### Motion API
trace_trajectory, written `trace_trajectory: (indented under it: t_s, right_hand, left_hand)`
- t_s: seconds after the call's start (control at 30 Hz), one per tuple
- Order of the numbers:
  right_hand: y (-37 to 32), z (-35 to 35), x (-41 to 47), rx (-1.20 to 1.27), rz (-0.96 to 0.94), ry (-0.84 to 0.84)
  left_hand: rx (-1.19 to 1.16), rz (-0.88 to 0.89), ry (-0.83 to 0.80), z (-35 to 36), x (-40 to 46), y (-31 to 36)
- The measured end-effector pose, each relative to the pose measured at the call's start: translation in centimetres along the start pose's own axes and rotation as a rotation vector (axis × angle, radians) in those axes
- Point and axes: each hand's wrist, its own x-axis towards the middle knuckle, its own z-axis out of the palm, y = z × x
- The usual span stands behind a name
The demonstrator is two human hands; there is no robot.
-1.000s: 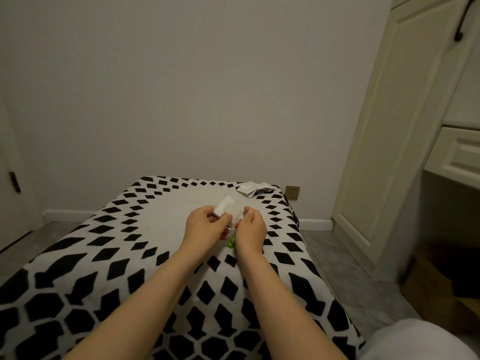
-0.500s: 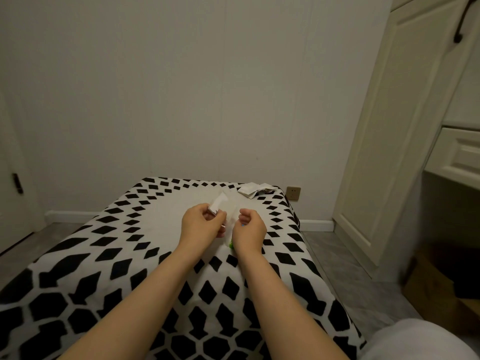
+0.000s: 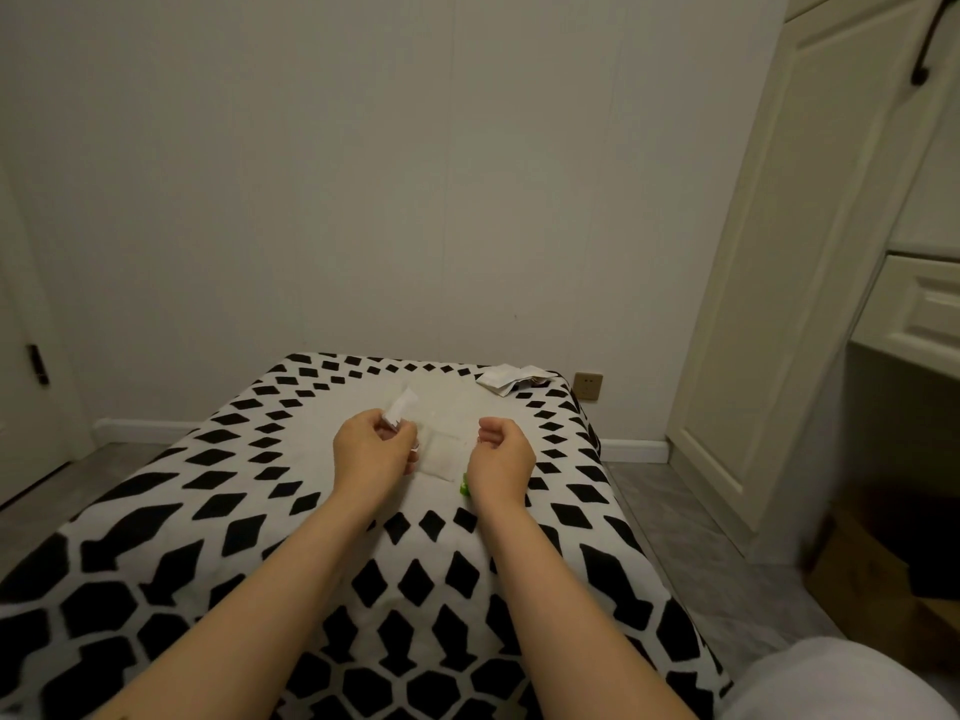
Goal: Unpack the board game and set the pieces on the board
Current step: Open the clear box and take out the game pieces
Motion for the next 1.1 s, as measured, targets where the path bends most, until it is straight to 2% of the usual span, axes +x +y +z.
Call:
trace_trajectory:
  t_s: [0.37,0.6,0.97,1.1]
  right_hand:
    - [0.0,-0.8,0.4,0.242,0.084,0.094]
    - [0.1,-1.4,0.3,0.256,0.091,0.080]
    - [-0.2,-1.4,2.6,0.199,0.099,-0.157]
    - [-0.6,-1.5,3.9,0.028,0.001,-0.324]
  left_hand:
    - [0.249,0.131,0.037,-0.4,0.3,-0.9]
    - [0.333,0.174,0.009,-0.1,0.6,-1.5]
    - [0.356,0.162,0.013,-0.4,2.5,-1.9]
    - [0.315,0.125,0.018,-0.4,3.2,-2.1]
